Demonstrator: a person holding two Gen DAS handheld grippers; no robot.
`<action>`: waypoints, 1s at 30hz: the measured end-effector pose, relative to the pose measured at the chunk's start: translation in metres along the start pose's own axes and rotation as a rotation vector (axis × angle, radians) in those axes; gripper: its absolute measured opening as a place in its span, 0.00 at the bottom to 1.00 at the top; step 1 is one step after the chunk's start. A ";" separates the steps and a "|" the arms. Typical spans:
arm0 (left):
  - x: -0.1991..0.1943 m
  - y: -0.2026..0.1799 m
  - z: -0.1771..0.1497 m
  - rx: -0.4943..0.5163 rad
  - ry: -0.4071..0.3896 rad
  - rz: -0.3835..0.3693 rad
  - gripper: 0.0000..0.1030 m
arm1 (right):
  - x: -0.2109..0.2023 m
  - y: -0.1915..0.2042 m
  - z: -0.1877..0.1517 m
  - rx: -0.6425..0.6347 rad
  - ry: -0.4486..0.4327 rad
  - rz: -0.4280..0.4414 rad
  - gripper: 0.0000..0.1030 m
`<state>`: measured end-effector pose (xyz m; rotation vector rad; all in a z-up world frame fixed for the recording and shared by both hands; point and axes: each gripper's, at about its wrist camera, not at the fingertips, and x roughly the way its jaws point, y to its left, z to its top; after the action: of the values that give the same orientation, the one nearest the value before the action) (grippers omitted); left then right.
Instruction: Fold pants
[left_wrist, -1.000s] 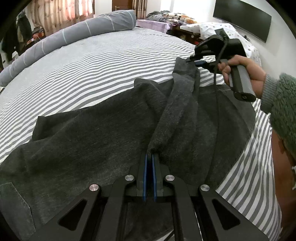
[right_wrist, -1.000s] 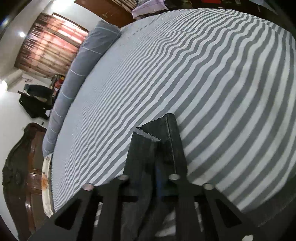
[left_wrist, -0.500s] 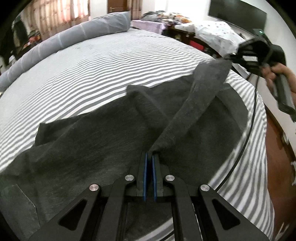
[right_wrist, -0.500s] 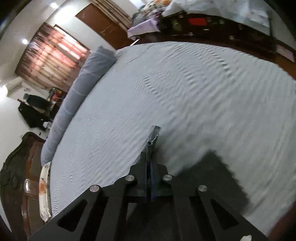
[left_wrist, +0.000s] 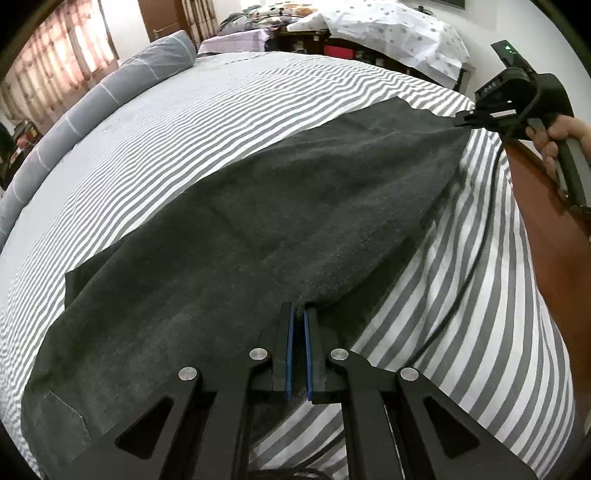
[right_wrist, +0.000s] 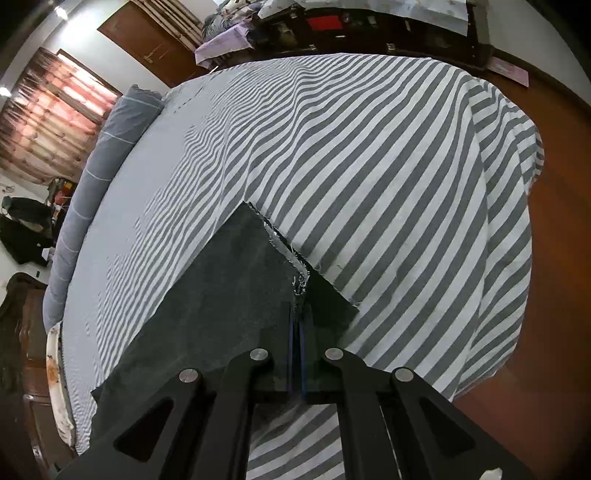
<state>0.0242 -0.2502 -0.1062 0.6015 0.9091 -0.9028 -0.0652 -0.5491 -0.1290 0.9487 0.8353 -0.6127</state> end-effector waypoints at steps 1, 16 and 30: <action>0.000 -0.002 0.000 0.003 0.002 -0.005 0.05 | -0.001 -0.001 -0.002 -0.004 -0.004 -0.006 0.03; 0.030 -0.013 -0.009 0.024 0.076 -0.016 0.08 | 0.038 -0.004 -0.004 -0.008 0.066 -0.123 0.17; -0.100 0.092 -0.032 -0.329 -0.188 -0.085 0.20 | -0.050 0.105 -0.003 -0.312 0.006 0.076 0.41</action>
<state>0.0594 -0.1394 -0.0291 0.1932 0.8933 -0.8468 -0.0128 -0.4932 -0.0414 0.6947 0.8672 -0.3989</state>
